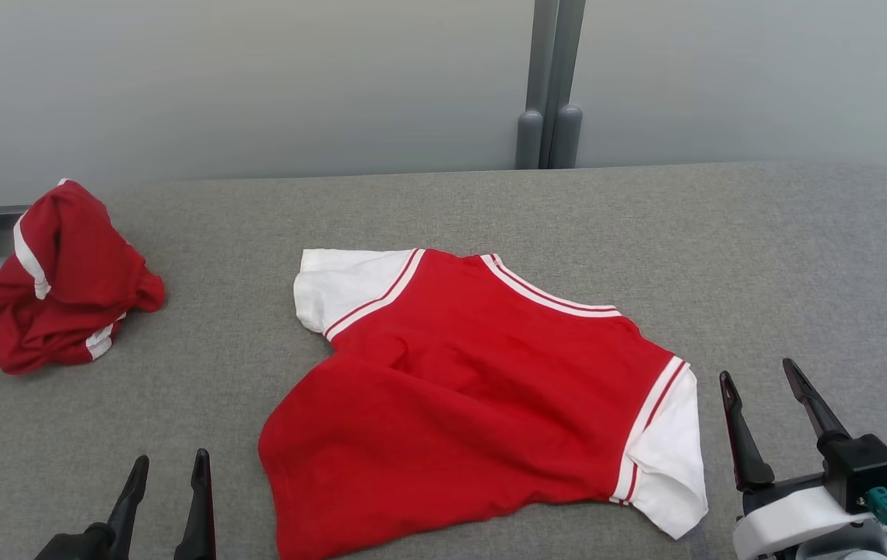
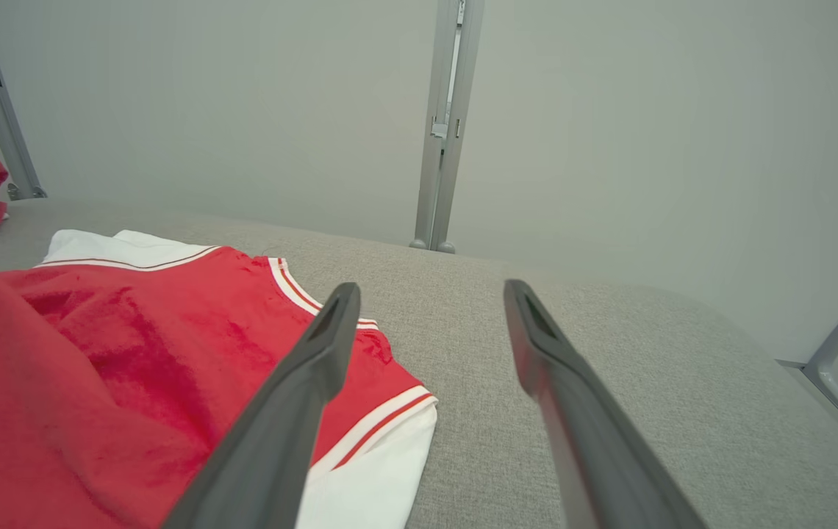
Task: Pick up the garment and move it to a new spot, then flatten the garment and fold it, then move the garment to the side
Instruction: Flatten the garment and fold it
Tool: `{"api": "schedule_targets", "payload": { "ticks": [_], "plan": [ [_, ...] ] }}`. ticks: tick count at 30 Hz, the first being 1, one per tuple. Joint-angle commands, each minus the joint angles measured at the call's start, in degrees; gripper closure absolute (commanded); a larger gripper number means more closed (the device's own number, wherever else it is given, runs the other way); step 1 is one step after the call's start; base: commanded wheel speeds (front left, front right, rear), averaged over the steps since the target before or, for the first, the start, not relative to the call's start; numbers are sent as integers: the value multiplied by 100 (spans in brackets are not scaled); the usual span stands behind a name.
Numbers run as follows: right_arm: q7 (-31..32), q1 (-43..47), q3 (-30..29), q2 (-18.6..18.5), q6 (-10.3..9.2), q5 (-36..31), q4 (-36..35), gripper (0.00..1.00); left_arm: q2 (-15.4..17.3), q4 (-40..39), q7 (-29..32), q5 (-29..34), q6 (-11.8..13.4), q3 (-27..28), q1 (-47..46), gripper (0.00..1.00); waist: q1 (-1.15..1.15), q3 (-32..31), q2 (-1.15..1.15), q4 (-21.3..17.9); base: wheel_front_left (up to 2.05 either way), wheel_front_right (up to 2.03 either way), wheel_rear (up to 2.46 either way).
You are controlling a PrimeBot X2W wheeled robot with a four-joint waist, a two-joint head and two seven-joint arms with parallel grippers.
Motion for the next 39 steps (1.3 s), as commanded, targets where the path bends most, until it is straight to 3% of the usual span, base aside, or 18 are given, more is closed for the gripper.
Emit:
{"api": "schedule_targets", "payload": {
  "ticks": [1,25,30,39],
  "plan": [
    [-19,38,13,-6,-2,8,-46,0,-16,-41,-19,35,-34,28,79,0,0,-1,0,0,0,0,0],
    [-19,189,99,-46,-2,35,-87,0,-291,-375,-19,249,-136,429,402,0,0,46,0,85,0,0,0],
    [-19,234,426,-221,-2,-37,139,0,-272,-128,97,22,-137,-7,528,0,0,46,0,45,0,0,0],
    [-19,57,1177,-569,-3,-130,1245,0,-141,-157,1125,-536,-137,-631,749,0,0,84,0,-8,0,0,0]
  ]
}}
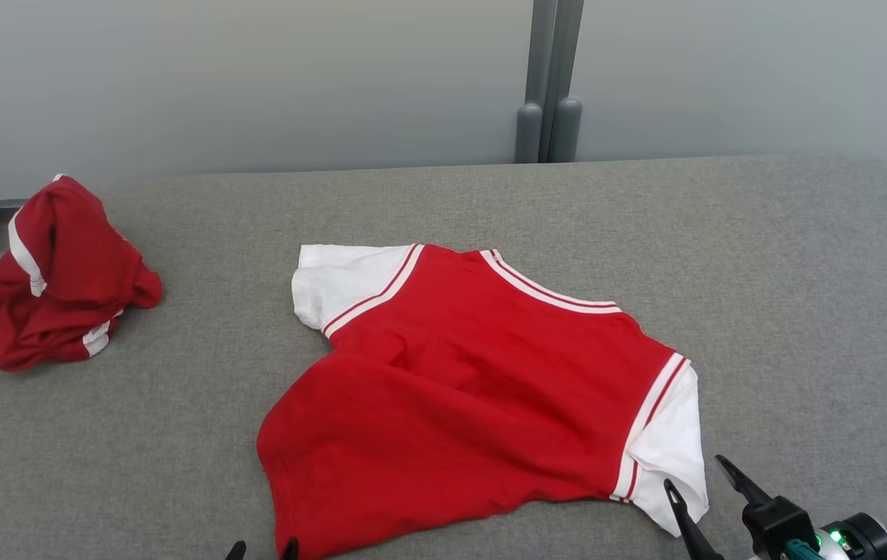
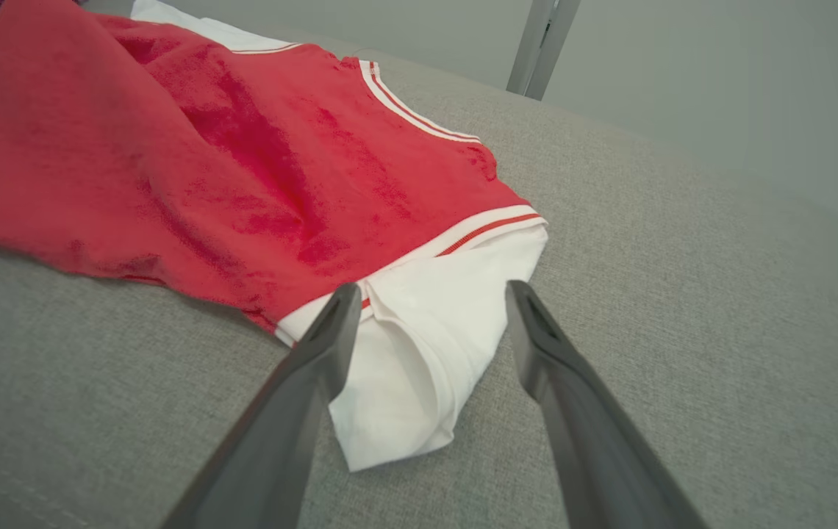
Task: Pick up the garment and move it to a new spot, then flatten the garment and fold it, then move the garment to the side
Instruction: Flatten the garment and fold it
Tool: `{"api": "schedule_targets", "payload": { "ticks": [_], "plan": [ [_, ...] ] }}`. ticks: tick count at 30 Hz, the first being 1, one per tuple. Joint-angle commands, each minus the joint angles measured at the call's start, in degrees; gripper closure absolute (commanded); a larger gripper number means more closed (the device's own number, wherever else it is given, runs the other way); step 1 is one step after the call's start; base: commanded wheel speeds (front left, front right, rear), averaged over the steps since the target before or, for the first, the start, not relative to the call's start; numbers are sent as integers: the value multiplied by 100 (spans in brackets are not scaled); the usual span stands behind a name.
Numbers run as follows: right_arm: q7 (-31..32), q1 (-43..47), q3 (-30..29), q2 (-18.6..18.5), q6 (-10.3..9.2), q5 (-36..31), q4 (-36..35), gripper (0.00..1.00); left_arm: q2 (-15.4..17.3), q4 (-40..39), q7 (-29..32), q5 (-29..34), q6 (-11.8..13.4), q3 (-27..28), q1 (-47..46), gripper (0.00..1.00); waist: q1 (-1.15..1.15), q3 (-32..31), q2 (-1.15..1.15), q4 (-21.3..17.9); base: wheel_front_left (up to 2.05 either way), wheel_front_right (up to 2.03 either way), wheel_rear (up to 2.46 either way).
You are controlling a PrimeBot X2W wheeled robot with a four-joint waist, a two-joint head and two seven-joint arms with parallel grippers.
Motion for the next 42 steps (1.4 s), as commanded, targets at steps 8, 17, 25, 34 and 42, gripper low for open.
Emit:
{"api": "schedule_targets", "payload": {
  "ticks": [8,17,25,34,42],
  "plan": [
    [-6,-635,311,-5,-2,-179,995,0,50,-403,1035,-325,200,-97,130,0,0,81,0,-35,0,0,0],
    [1110,-1355,879,-136,-2,83,1489,0,108,-1365,2259,-539,791,-50,253,0,0,184,0,-28,0,0,0],
    [2180,-1655,1308,-463,-2,334,932,3,197,-1853,3010,-531,1168,-124,323,0,0,337,0,-54,0,0,0],
    [3387,-1560,1644,-943,-2,780,-68,41,247,-1822,3474,-596,1329,-191,102,0,0,497,0,-89,0,0,0],
    [3944,-1438,1670,-1217,-2,1161,-586,84,285,-1826,3643,-655,1341,-221,46,0,0,537,0,-98,0,0,0]
  ]
}}
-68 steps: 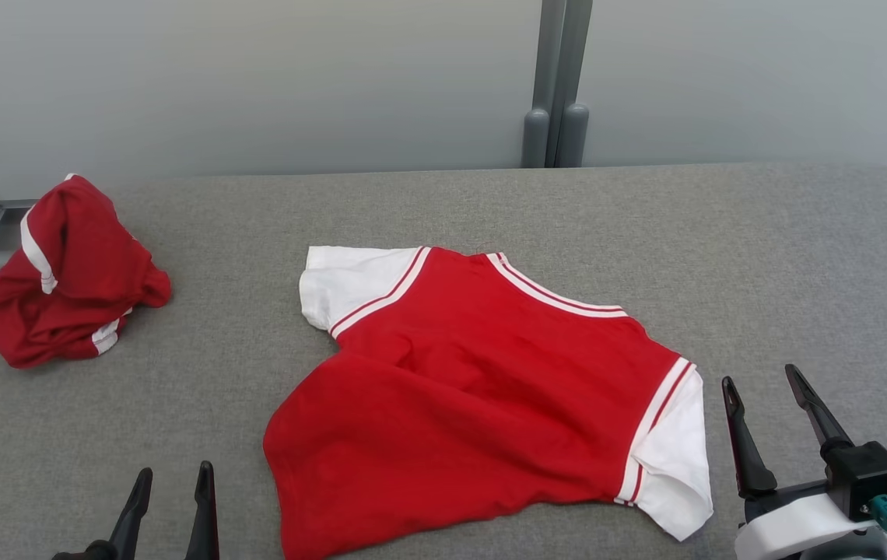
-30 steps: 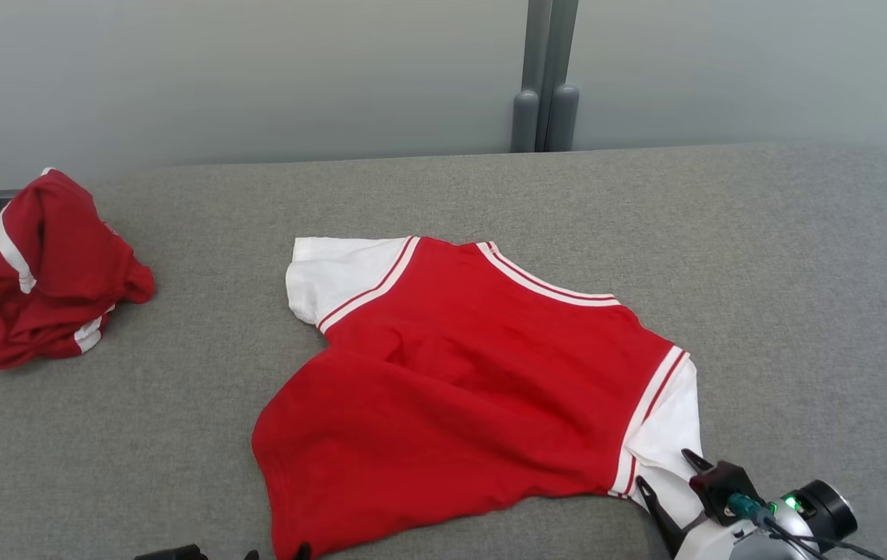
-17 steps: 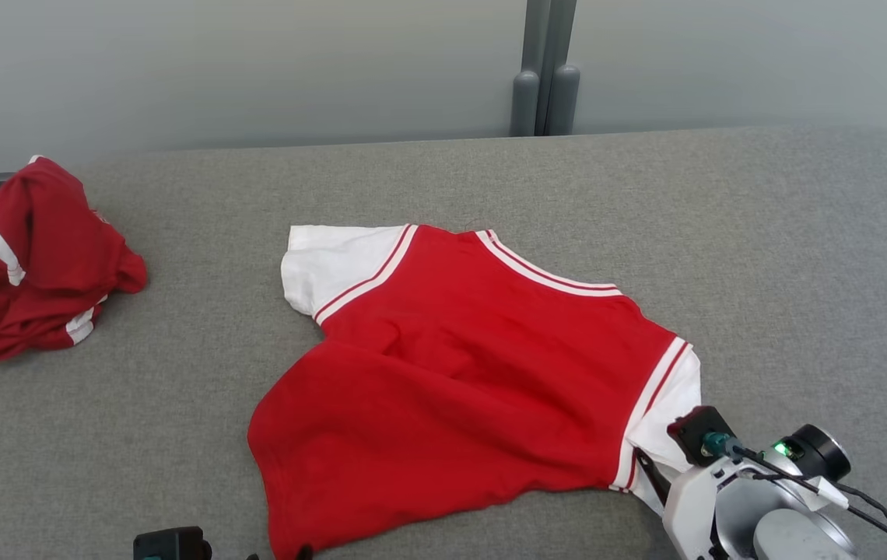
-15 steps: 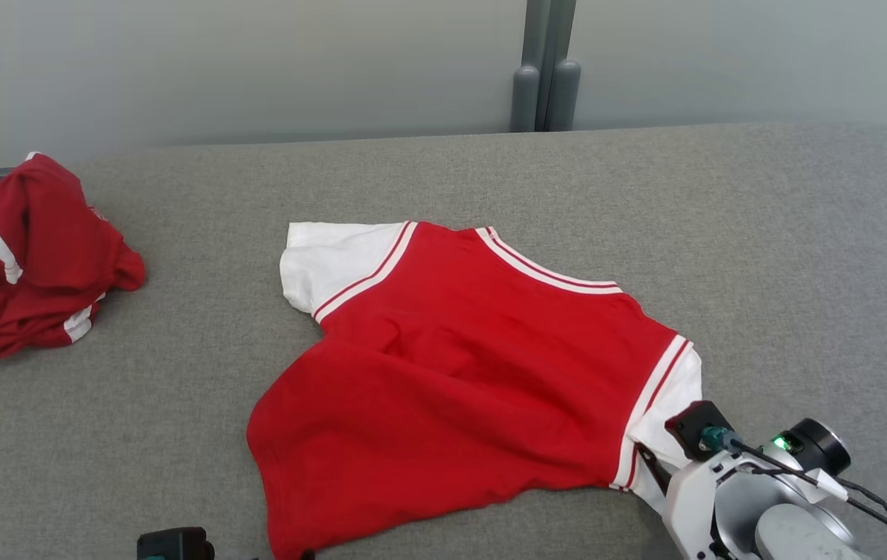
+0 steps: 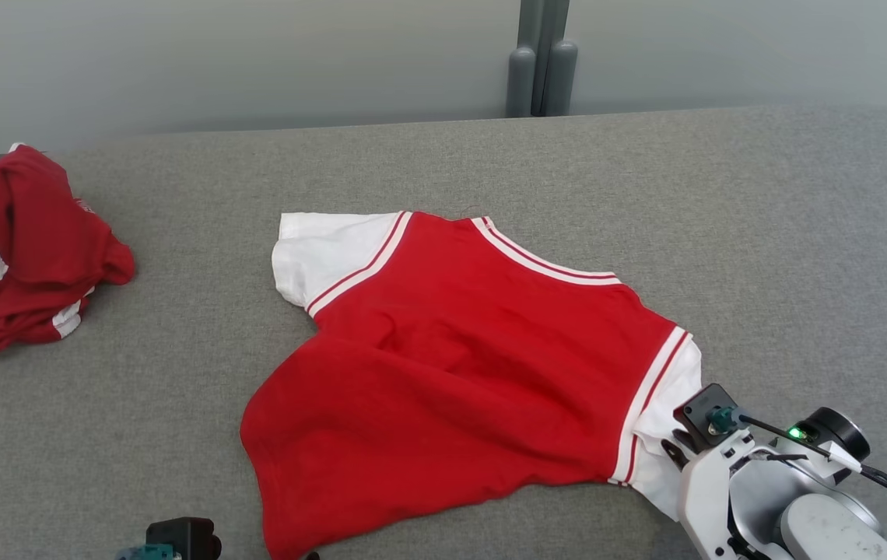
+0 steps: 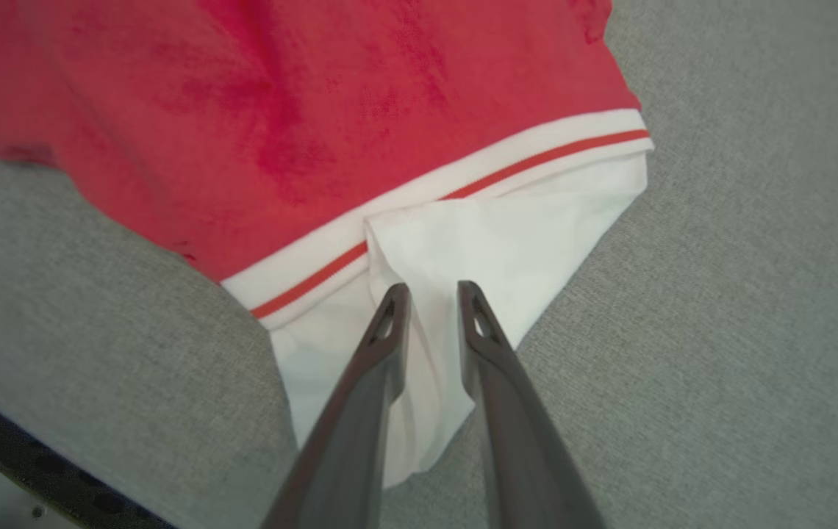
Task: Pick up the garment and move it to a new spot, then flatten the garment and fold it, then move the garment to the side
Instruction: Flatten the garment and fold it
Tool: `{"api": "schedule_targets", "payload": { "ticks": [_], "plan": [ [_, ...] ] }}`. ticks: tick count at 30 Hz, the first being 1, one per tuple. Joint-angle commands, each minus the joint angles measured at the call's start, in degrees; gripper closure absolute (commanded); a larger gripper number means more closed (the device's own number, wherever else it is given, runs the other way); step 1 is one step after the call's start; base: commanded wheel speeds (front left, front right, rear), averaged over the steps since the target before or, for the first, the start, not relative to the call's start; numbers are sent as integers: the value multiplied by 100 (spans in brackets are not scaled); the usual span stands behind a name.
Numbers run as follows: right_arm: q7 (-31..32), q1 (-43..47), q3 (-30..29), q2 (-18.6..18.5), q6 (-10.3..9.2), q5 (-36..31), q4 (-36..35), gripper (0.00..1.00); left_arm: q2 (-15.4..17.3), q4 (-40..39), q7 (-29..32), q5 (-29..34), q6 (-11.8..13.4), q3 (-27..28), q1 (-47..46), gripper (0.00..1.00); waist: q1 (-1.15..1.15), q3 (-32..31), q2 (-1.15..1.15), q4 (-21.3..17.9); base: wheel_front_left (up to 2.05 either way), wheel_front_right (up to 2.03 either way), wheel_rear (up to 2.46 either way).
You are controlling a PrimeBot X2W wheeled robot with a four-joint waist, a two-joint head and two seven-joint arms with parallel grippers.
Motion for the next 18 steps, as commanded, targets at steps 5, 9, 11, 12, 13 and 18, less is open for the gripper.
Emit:
{"api": "schedule_targets", "payload": {
  "ticks": [5,9,11,12,13,18],
  "plan": [
    [113,80,-65,-95,-2,123,-116,100,60,113,62,-34,27,13,-139,0,0,3,0,5,0,0,0],
    [146,87,-127,-103,-2,170,-170,100,72,218,78,-10,38,6,-201,0,0,16,0,-5,0,0,0],
    [181,101,-148,-113,-2,197,-214,100,58,299,82,-35,42,11,-258,0,0,25,0,-23,0,0,0],
    [194,105,-151,-120,-2,211,-242,100,51,339,79,-47,47,21,-293,0,0,28,0,-34,0,0,0],
    [223,108,-151,-126,-2,228,-271,100,65,406,92,-35,53,22,-321,0,0,32,0,-47,0,0,0],
    [272,108,-256,-168,-2,169,-466,100,97,871,92,-62,22,43,-507,0,0,62,0,-127,0,0,0]
  ]
}}
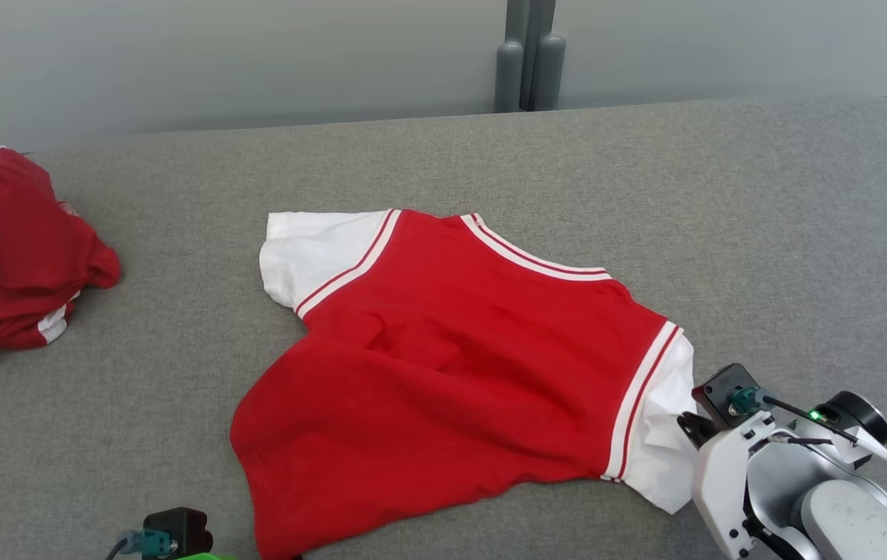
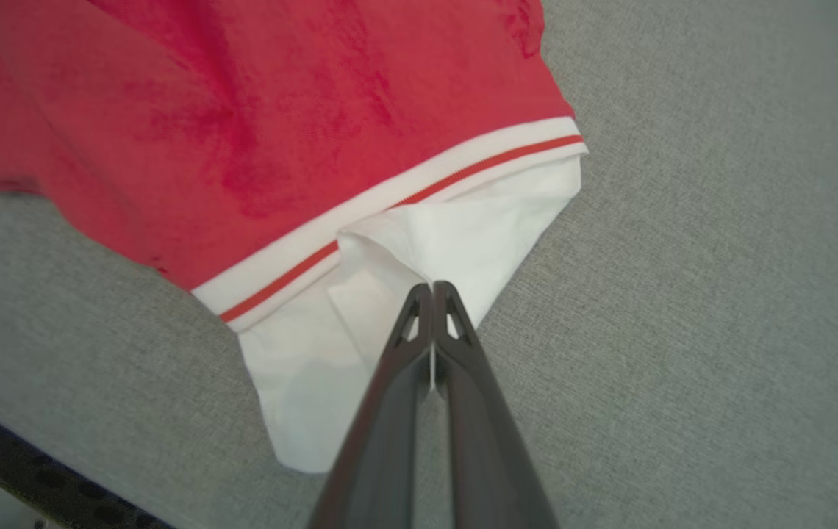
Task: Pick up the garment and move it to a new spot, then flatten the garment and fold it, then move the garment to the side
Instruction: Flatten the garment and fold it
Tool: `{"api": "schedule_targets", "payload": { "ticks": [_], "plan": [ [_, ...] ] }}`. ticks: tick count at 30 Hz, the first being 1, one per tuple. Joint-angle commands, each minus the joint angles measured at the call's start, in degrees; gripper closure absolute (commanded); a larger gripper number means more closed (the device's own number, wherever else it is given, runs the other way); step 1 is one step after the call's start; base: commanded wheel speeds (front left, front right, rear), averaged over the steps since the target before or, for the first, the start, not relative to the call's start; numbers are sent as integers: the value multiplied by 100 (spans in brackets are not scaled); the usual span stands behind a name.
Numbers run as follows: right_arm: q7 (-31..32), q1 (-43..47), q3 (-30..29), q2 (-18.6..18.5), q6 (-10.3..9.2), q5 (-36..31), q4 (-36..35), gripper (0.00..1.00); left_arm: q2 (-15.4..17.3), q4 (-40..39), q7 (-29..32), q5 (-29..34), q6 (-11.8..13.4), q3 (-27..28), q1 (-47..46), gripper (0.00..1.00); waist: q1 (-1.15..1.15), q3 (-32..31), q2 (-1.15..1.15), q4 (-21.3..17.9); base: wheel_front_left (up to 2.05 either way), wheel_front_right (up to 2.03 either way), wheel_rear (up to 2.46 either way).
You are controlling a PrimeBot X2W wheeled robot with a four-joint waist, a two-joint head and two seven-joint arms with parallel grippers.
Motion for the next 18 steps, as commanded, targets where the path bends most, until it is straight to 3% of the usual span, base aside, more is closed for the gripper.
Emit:
{"api": "schedule_targets", "payload": {
  "ticks": [1,7,8,9,10,11,18],
  "plan": [
    [25,58,-31,-44,-2,-15,-73,100,-7,123,-42,-47,-41,28,-142,0,0,18,0,-29,0,0,0],
    [44,128,-121,-70,-2,-36,-275,100,-118,418,-217,-188,-138,66,-282,0,0,8,0,-115,0,0,0],
    [58,137,-138,-68,-2,-37,-309,100,-118,441,-243,-190,-158,63,-303,31,0,3,0,-126,0,0,0],
    [67,145,-159,-67,-2,-37,-344,100,-139,463,-270,-204,-175,52,-324,54,0,0,0,-138,0,0,0],
    [72,165,-181,-70,-2,-42,-375,100,-171,473,-329,-215,-239,25,-352,65,0,-6,0,-145,0,0,0],
    [67,182,-205,-73,-2,-57,-407,100,-214,472,-403,-246,-279,30,-377,100,0,-7,0,-151,0,0,0],
    [-52,275,-465,-3,-2,-100,-547,100,-212,569,-405,-401,-472,-27,-487,100,0,-42,0,-162,0,0,0]
  ]
}}
